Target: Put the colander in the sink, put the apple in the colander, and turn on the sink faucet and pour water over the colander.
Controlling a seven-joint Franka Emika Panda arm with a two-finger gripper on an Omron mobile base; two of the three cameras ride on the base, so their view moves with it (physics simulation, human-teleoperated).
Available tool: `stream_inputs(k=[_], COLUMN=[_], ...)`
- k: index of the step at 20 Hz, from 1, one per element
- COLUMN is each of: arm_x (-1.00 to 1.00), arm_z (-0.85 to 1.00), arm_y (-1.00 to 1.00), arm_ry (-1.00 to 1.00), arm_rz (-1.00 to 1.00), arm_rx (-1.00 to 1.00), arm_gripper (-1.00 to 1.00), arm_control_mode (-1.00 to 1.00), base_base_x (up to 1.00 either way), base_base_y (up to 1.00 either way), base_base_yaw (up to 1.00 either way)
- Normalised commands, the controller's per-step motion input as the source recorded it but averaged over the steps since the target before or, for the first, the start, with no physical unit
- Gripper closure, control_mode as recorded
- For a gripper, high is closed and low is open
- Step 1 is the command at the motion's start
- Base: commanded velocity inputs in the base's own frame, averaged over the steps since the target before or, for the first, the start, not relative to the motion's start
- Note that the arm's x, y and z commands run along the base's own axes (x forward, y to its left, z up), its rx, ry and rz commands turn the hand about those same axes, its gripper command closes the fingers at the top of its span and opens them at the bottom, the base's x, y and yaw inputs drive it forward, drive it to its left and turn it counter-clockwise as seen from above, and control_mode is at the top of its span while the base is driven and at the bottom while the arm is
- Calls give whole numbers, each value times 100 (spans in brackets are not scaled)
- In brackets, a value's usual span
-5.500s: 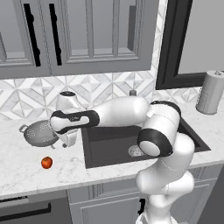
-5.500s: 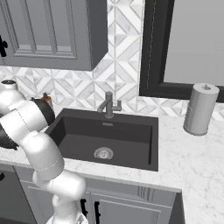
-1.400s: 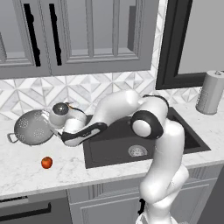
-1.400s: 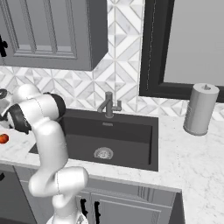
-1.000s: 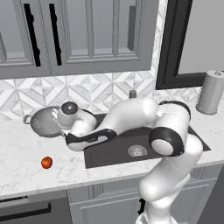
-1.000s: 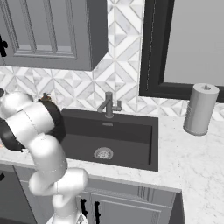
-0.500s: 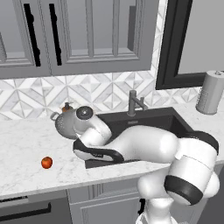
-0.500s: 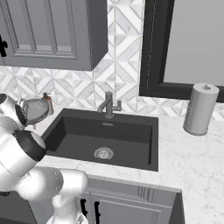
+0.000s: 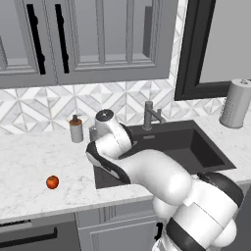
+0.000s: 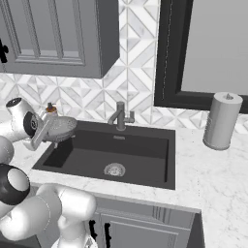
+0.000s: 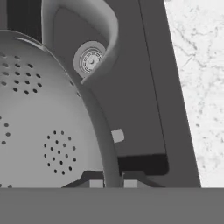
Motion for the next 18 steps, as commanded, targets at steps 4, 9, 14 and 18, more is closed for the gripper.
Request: stream_inputs(k=[4,9,14,18], arm_x=[0,5,15,39], arm_z=[2,-15,-44,-25], arm_y=[-30,-19,-12,-6], arm_ry=[14,0,-2,0], arm_rz=[-46,-27,-19,-20], arm_rx=[4,1,0,1], arm_gripper=[100,100,100,100], arm_control_mode=[-100,-100,-100,-100], base_base_x=[0,0,0,0], base_base_y=[0,0,0,0], base_base_yaw=[0,0,0,0])
